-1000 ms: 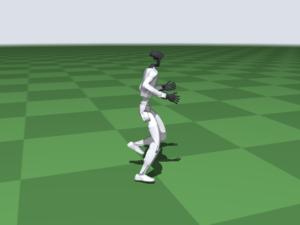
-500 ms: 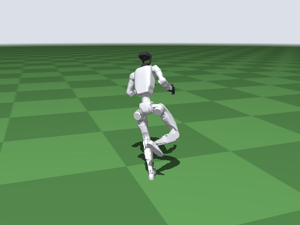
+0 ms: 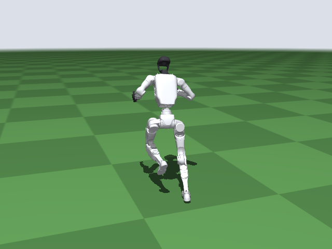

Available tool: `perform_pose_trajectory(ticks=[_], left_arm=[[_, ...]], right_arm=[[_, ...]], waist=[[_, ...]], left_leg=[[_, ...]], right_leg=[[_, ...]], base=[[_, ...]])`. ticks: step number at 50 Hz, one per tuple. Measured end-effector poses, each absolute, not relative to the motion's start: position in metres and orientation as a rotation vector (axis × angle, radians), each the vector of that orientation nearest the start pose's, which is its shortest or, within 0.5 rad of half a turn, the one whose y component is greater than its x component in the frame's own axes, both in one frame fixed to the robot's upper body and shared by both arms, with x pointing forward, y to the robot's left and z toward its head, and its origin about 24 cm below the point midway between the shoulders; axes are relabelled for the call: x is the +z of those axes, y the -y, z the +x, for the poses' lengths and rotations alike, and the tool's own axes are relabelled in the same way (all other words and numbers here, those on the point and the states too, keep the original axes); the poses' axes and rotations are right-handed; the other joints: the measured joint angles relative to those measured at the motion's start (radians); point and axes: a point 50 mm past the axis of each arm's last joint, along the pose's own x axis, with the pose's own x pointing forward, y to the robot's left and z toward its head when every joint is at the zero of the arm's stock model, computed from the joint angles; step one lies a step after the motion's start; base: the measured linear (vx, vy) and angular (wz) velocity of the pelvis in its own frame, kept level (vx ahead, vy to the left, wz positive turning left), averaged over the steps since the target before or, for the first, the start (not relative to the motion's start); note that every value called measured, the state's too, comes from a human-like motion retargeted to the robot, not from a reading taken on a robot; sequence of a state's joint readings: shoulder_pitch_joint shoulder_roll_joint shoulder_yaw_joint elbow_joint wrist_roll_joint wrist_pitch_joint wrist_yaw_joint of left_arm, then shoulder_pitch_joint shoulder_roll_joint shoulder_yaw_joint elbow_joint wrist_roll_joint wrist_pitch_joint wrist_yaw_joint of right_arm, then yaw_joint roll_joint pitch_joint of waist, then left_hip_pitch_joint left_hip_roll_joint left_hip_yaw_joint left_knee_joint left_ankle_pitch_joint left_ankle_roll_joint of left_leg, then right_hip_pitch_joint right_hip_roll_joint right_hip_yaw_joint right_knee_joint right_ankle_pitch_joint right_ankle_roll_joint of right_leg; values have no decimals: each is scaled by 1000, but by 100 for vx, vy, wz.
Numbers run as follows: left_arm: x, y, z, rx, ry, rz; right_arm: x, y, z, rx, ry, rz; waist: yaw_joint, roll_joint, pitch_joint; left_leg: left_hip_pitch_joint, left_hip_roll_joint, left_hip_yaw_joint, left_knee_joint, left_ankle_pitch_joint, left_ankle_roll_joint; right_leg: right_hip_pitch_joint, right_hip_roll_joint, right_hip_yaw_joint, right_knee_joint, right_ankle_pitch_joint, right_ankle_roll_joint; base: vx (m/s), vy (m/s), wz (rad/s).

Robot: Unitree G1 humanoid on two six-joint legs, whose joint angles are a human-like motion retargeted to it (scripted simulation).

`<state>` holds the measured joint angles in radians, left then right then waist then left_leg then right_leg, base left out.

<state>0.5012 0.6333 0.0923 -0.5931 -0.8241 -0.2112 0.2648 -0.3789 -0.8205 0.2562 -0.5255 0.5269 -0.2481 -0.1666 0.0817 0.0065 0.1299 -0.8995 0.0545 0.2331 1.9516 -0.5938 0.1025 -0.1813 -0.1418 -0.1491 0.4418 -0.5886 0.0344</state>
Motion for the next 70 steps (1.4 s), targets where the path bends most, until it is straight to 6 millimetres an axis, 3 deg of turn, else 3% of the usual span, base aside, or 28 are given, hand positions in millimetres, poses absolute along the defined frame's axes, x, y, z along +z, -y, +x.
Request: perform_pose_trajectory(ticks=[4,7,12,14,16,18,20,24,27,29,33,35,37,40,42,44,48,50,52,54,55,57,58,60,62,65,67,70], left_arm=[[128,-251,116,-65,53,-147],[124,-247,106,-143,5,-108],[129,-224,132,-221,139,-117],[132,-207,158,-273,234,-130],[143,-186,194,-315,351,-131],[172,-157,227,-367,515,-153],[222,-126,244,-460,730,-208],[298,-92,226,-536,1131,-229],[313,-87,210,-542,1258,-247],[315,-94,206,-515,1292,-235],[288,-112,217,-435,1173,-152],[256,-128,230,-383,985,-180],[204,-154,236,-238,723,-198],[125,-204,201,-26,335,-218],[104,-227,160,16,158,-246],[102,-236,133,-31,42,-198],[112,-241,105,-173,-50,-45],[116,-240,104,-174,-15,-41],[124,-236,115,-146,91,-58],[127,-224,135,-163,205,-52],[128,-215,150,-180,261,-53],[137,-189,194,-202,398,-102],[152,-173,219,-205,485,-161],[199,-143,249,-266,672,-199],[256,-121,253,-358,903,-215],[311,-109,232,-398,1191,-231],[319,-104,221,-394,1285,-166],[320,-113,213,-387,1318,-177]], right_arm=[[279,109,192,710,1079,-64],[269,90,173,892,1078,-41],[232,85,169,913,902,72],[212,89,177,855,794,90],[188,97,189,749,677,79],[161,114,198,607,556,70],[144,138,191,506,463,90],[149,182,150,435,353,123],[140,192,132,452,216,106],[131,195,128,464,153,85],[117,192,144,464,142,-14],[117,188,167,457,193,-28],[126,179,196,416,290,-38],[190,147,232,447,626,-113],[245,119,227,538,898,-85],[281,100,208,614,1096,-6],[296,83,169,778,1285,42],[287,80,155,872,1287,29],[274,86,150,910,1206,89],[254,95,155,893,1062,118],[241,99,160,871,976,110],[203,110,180,751,753,68],[178,120,192,657,622,37],[123,146,196,484,350,-24],[96,174,178,401,193,-27],[96,206,143,342,78,24],[96,218,125,321,5,14],[91,229,104,294,-97,-4]], waist=[[248,-189,-103],[308,-191,-134],[321,57,-17],[266,56,8],[183,-13,19],[87,-55,22],[-13,-44,5],[-278,94,-76],[-430,168,-110],[-497,131,-80],[-482,-67,21],[-420,-15,8],[-321,30,23],[-159,28,20],[-24,-25,-39],[102,-108,-124],[264,-212,-197],[307,-159,-165],[316,-19,-76],[267,64,-23],[236,77,1],[167,-19,13],[132,-96,-5],[53,-149,-13],[-37,-131,-32],[-240,-33,-83],[-335,49,-147],[-451,58,-180]], left_leg=[[-64,57,166,-378,12,104],[115,35,206,-897,49,87],[727,70,66,-1831,170,-177],[773,52,-10,-1822,184,-132],[701,-16,-79,-1622,61,-5],[637,-56,-137,-1426,-82,62],[663,-57,-182,-1399,-133,48],[871,22,-287,-1607,123,-100],[1057,88,-346,-1794,508,-198],[1192,62,-358,-1815,627,-205],[1252,-104,-283,-1293,429,-77],[956,-49,-195,-721,282,-83],[730,-6,-159,-338,195,-59],[418,-15,-99,-39,122,-20],[243,-13,-35,-62,96,12],[109,-18,31,-227,80,79],[212,6,192,-938,164,46],[432,9,214,-1448,224,-54],[678,82,180,-1810,258,-209],[782,142,113,-1895,276,-259],[810,147,71,-1890,291,-237],[725,58,-11,-1689,209,-55],[621,-5,-37,-1523,118,57],[572,-50,-69,-1330,-28,120],[659,-49,-96,-1350,-61,81],[845,1,-186,-1488,72,-29],[922,72,-237,-1582,283,-118],[1110,79,-301,-1714,554,-161]], right_leg=[[169,-97,59,-254,466,113],[330,-84,48,-338,689,120],[457,78,13,269,471,25],[310,68,6,697,333,-5],[92,24,18,1080,202,-16],[-127,7,16,1341,97,-24],[-325,3,-16,1440,40,-38],[-501,17,-154,1110,36,-33],[-431,40,-252,569,114,-15],[-269,18,-295,147,166,38],[16,-85,-186,-300,272,178],[-36,-39,-121,-226,284,87],[-84,5,-67,-16,141,-8],[-60,39,15,125,-30,-75],[27,39,74,35,12,-56],[110,1,105,-94,169,5],[376,-60,86,-340,636,108],[522,-15,50,-331,695,70],[654,81,8,-142,614,11],[630,129,-32,223,512,-29],[570,126,-45,452,456,-43],[308,49,-18,915,334,-36],[123,0,15,1128,295,5],[-107,-22,41,1352,202,30],[-263,-47,5,1367,154,17],[-365,-65,-121,1120,134,-14],[-372,-7,-195,759,158,-47],[-213,7,-255,86,292,24]], base=[[156,10,-95],[170,30,-13],[169,35,-2],[147,28,111],[136,17,158],[139,10,169],[151,8,149],[172,-4,180],[186,-31,145],[188,-43,132],[180,-53,8],[156,-42,-89],[155,-34,-135],[165,-27,-169],[177,-17,-173],[184,-4,-125],[199,17,-78],[203,29,-83],[200,39,-23],[187,39,86],[168,31,111],[156,20,108],[155,12,114],[161,8,118],[172,3,120],[179,-13,152],[180,-35,115],[190,-49,142]])
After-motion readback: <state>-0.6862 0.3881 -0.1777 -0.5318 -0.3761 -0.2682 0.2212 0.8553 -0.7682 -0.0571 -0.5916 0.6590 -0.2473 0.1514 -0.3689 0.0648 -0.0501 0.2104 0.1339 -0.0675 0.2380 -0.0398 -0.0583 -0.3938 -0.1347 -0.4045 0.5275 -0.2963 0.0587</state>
